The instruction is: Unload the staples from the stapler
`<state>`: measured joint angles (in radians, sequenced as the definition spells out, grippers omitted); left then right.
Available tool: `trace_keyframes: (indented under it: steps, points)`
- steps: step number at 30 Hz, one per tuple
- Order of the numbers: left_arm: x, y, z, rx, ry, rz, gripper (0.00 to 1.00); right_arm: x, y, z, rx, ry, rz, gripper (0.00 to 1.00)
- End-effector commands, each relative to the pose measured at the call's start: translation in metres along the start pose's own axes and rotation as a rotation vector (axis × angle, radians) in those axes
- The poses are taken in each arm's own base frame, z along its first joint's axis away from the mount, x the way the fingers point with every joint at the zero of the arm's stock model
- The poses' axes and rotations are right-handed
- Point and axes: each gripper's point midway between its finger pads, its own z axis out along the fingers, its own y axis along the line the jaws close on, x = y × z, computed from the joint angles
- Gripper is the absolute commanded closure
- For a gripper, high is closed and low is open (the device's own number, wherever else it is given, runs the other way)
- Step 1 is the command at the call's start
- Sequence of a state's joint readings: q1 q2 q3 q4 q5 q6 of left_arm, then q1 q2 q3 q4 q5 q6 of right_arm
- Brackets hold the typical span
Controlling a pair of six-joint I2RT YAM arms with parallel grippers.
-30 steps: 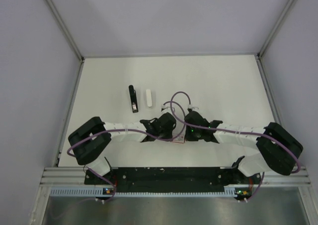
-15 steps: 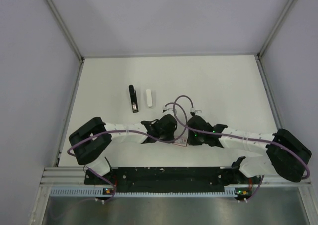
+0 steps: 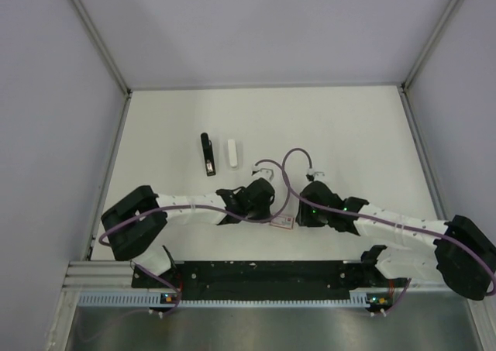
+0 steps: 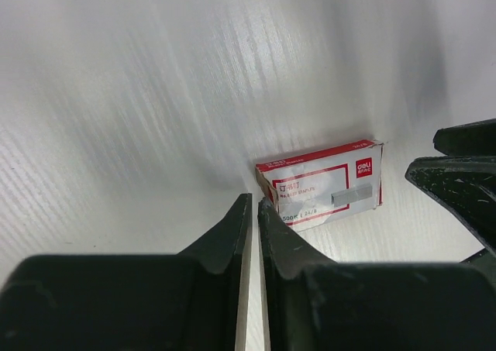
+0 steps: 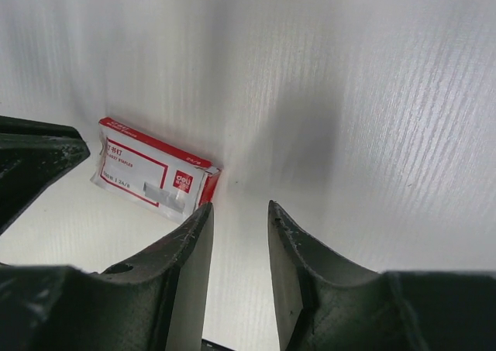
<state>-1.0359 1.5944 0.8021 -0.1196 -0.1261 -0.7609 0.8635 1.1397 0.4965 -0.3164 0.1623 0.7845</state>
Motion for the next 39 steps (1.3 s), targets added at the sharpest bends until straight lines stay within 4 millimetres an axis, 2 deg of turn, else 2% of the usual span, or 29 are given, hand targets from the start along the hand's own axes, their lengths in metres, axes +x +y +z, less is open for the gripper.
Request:
trace_keyframes:
  steps: [1, 4, 10, 13, 18, 19, 26, 30, 35, 39]
  points:
    - [-0.021, 0.001, -0.019, -0.022, -0.087, 0.003, 0.81, -0.027, 0.006, -0.012, -0.013, -0.077, -0.034, 0.65]
    - [-0.031, 0.008, -0.032, -0.065, -0.126, 0.015, 0.69, -0.045, 0.007, -0.021, -0.001, -0.140, -0.071, 0.60]
    - [-0.056, 0.021, -0.063, -0.142, -0.223, 0.043, 0.48, -0.090, 0.013, -0.051, -0.008, -0.289, -0.132, 0.34]
    - [-0.070, 0.027, -0.081, -0.175, -0.276, 0.053, 0.37, -0.107, 0.015, -0.063, 0.010, -0.328, -0.181, 0.25]
    - [-0.090, 0.031, -0.109, -0.200, -0.360, 0.071, 0.21, -0.127, 0.015, -0.074, 0.069, -0.359, -0.208, 0.19]
    - [-0.095, 0.030, -0.117, -0.197, -0.382, 0.074, 0.02, -0.128, 0.015, -0.075, 0.081, -0.360, -0.217, 0.18]
    - [-0.120, 0.044, -0.161, -0.244, -0.528, 0.066, 0.01, -0.158, 0.012, -0.096, 0.171, -0.427, -0.197, 0.07]
    - [-0.128, 0.053, -0.182, -0.271, -0.585, 0.088, 0.01, -0.171, 0.008, -0.108, 0.216, -0.483, -0.148, 0.03]
    - [-0.130, 0.062, -0.199, -0.292, -0.624, 0.087, 0.01, -0.178, 0.006, -0.113, 0.231, -0.511, -0.121, 0.01]
    - [-0.131, 0.064, -0.204, -0.292, -0.638, 0.086, 0.01, -0.178, 0.007, -0.110, 0.239, -0.504, -0.132, 0.01]
